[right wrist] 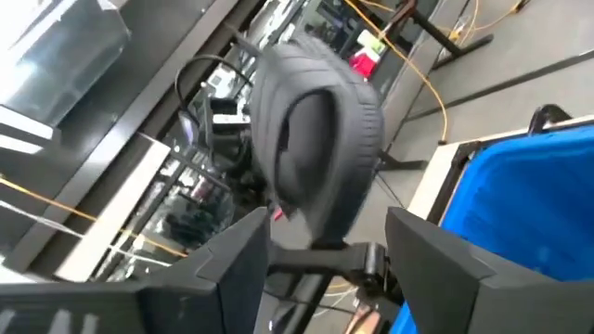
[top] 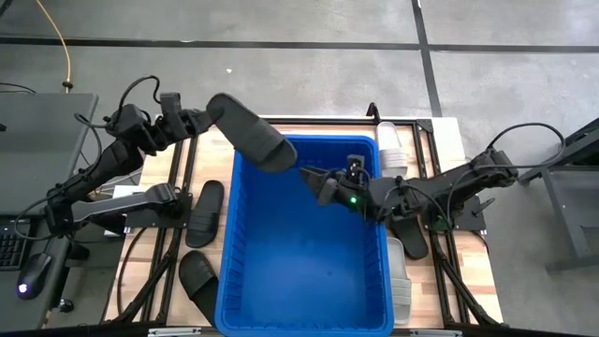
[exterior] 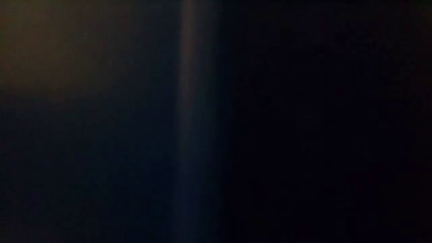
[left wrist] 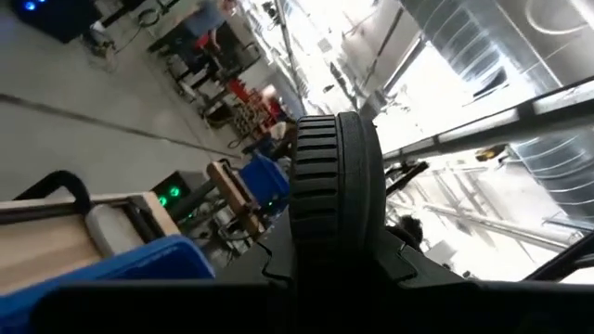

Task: Pick and place slides into bin
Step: Put the top left black slide in the bin

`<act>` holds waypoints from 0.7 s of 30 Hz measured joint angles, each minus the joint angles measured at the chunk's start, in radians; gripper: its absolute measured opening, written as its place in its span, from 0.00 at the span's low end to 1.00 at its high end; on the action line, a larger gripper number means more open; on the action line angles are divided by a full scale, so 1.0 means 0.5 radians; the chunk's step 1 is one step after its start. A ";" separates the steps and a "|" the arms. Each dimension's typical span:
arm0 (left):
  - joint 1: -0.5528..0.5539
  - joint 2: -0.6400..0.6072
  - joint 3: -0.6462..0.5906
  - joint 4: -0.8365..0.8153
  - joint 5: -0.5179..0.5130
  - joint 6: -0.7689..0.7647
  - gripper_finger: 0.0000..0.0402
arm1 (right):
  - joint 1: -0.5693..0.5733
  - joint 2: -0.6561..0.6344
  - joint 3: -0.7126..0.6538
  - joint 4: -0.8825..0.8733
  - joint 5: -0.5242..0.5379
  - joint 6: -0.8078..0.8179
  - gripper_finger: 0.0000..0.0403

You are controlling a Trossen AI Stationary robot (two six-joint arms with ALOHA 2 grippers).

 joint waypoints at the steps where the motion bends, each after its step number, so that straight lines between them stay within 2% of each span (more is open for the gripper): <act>1: 0.000 0.001 0.000 0.013 -0.003 -0.003 0.11 | -0.009 0.001 0.000 -0.006 -0.001 0.000 0.53; 6: 0.001 0.010 0.000 0.026 -0.021 -0.004 0.11 | -0.044 0.011 0.000 0.022 -0.015 0.007 0.61; 9: 0.000 0.010 0.000 0.024 -0.035 -0.005 0.11 | -0.053 0.033 0.000 0.158 -0.032 -0.070 0.64; 21: -0.055 0.110 0.001 0.093 -0.009 -0.083 0.11 | -0.134 0.179 0.000 0.351 -0.133 -0.031 0.65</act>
